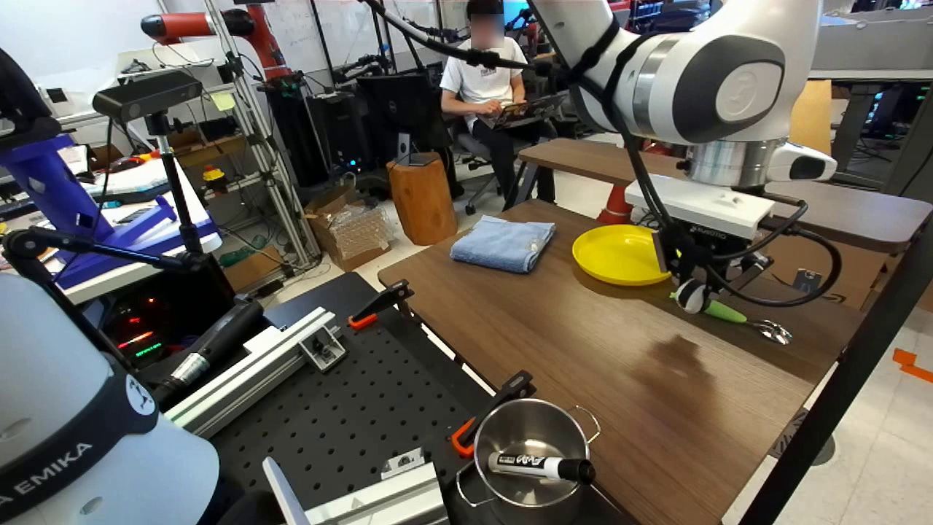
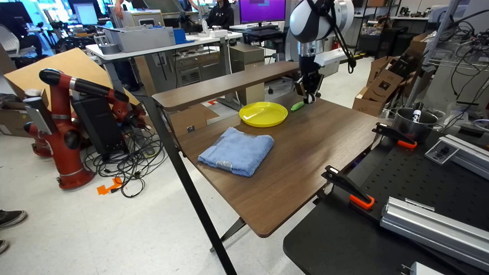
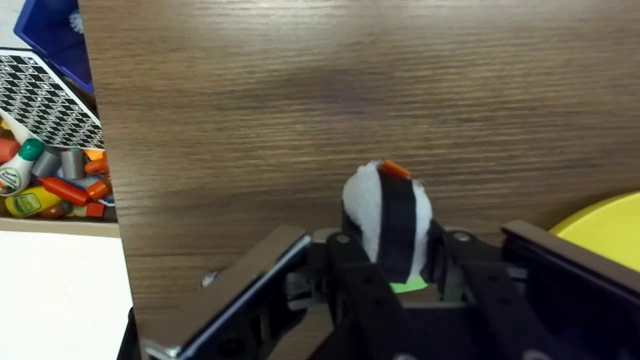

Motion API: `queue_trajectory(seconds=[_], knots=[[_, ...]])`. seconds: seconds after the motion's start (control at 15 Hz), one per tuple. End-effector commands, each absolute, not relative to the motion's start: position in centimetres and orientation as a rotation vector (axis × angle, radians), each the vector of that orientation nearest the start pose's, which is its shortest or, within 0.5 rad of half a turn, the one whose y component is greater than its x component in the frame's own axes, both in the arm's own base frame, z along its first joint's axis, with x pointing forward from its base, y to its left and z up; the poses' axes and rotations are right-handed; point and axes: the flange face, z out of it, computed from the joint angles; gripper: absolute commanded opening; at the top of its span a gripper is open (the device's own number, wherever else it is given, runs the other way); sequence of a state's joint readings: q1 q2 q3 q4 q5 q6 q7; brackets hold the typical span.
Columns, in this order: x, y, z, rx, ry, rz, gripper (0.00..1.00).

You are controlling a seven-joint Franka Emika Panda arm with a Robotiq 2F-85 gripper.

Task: Place the plush toy next to the towel

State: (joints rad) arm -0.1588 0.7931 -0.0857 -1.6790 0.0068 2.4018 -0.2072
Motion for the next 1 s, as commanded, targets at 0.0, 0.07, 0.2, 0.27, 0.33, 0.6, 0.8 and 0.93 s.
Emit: queue_trajectory(seconds=[0.0,0.07,0.2,0.27,0.33,0.6,0.8,0.93], knots=[[61.4,-12.2,15.5,-3.2,-0.116,0.08,0.06],[60.6,-10.9,15.7,-3.203,-0.153,0.082,0.06],[59.0,-7.8,15.9,-3.206,-0.231,0.086,0.06],[58.3,-6.2,15.9,-3.209,-0.272,0.092,0.06],[57.6,-4.6,15.8,-3.212,-0.31,0.096,0.06],[55.8,1.6,14.5,-3.234,-0.444,0.125,0.06],[55.4,5.4,13.4,-3.254,-0.515,0.149,0.06],[55.3,7.4,12.9,-3.263,-0.559,0.156,0.06]])
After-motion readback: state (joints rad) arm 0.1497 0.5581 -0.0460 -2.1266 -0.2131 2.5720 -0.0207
